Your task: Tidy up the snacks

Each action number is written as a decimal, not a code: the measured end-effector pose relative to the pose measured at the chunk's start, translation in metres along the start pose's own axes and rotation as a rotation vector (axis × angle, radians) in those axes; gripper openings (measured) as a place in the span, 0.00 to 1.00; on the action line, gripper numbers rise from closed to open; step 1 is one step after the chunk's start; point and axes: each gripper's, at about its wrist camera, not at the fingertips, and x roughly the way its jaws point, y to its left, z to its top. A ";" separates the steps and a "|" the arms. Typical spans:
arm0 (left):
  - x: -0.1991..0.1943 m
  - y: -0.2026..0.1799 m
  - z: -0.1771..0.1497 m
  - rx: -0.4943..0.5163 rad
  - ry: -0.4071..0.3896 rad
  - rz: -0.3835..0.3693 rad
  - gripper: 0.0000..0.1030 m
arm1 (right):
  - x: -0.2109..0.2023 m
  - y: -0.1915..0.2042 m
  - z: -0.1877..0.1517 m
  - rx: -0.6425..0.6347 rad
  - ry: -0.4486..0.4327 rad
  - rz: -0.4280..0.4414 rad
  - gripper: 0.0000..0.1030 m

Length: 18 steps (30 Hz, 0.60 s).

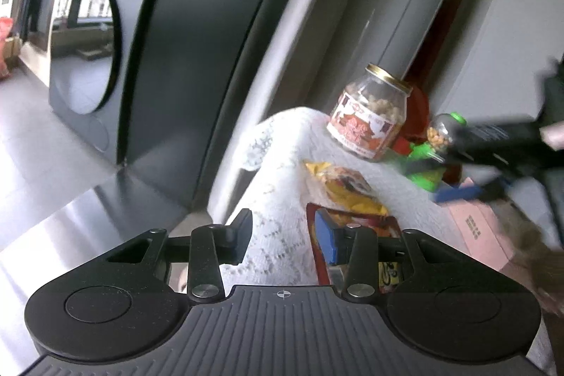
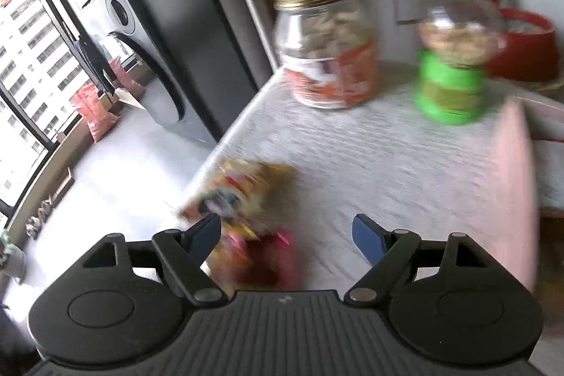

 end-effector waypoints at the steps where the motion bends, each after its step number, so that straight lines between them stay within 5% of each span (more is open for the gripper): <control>1: 0.002 0.001 0.000 -0.001 0.010 -0.009 0.43 | 0.017 0.010 0.008 -0.011 0.023 -0.010 0.80; 8: 0.016 -0.002 -0.007 0.008 0.060 -0.048 0.43 | 0.096 0.044 0.023 -0.069 0.186 -0.061 0.79; 11: 0.020 -0.004 -0.010 0.007 0.087 -0.070 0.43 | 0.082 0.048 0.014 -0.144 0.153 -0.066 0.62; 18: 0.022 -0.028 -0.023 0.048 0.155 -0.155 0.43 | 0.013 0.004 -0.027 -0.199 0.099 -0.140 0.56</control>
